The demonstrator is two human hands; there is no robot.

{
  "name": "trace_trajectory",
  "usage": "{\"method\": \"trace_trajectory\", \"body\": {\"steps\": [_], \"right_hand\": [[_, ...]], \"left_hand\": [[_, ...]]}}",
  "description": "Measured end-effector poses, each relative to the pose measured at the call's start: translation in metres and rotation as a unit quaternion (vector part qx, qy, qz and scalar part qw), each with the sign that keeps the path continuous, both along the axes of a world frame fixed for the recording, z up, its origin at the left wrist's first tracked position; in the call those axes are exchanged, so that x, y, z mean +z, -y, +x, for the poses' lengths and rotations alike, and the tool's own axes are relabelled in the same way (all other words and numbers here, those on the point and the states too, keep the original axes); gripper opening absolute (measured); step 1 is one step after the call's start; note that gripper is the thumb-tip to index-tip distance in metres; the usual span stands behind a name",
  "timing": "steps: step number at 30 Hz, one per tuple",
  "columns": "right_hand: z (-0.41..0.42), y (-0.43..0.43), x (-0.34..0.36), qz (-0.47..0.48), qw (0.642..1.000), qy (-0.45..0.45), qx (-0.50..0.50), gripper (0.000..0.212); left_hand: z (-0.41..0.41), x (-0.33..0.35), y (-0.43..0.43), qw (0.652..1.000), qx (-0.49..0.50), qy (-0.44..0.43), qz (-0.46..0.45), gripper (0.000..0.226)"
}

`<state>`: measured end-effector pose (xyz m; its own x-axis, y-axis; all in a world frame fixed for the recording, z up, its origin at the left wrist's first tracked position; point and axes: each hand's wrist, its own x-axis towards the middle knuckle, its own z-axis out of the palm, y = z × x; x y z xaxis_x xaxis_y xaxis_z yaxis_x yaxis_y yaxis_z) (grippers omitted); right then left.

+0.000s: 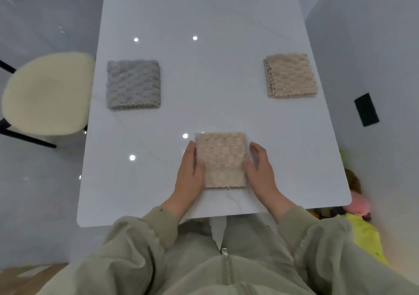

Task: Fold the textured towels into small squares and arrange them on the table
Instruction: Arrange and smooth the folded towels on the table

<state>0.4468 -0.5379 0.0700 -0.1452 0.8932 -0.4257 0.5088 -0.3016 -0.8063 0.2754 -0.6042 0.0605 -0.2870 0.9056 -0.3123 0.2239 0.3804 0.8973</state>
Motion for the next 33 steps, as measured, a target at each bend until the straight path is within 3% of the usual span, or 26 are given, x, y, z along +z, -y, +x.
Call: {"method": "trace_trajectory", "body": {"steps": [3,8,17,24,29,33], "right_hand": [[-0.012,0.011,0.002,-0.020,0.998,-0.034,-0.049,0.047],[-0.017,0.012,0.009,-0.011,0.999,-0.013,-0.032,0.049],[-0.009,0.012,0.014,-0.025,1.000,0.000,0.006,0.051],[0.000,-0.005,0.020,-0.042,0.999,0.017,0.014,0.051],[-0.016,-0.010,0.022,-0.040,0.999,0.013,0.024,0.053],[-0.023,-0.011,0.022,-0.036,0.999,0.023,0.029,0.054]], "left_hand": [[0.007,-0.006,0.006,1.000,-0.006,0.023,-0.009,0.055],[0.017,-0.006,0.007,0.998,0.006,0.055,0.005,0.068],[0.013,-0.003,0.007,0.995,-0.041,0.088,-0.020,0.051],[-0.002,0.012,-0.004,0.984,0.028,0.162,-0.066,0.060],[0.002,0.026,-0.013,0.980,0.015,0.192,-0.049,0.020],[0.003,0.024,-0.019,0.981,0.012,0.188,-0.043,0.020]]}}
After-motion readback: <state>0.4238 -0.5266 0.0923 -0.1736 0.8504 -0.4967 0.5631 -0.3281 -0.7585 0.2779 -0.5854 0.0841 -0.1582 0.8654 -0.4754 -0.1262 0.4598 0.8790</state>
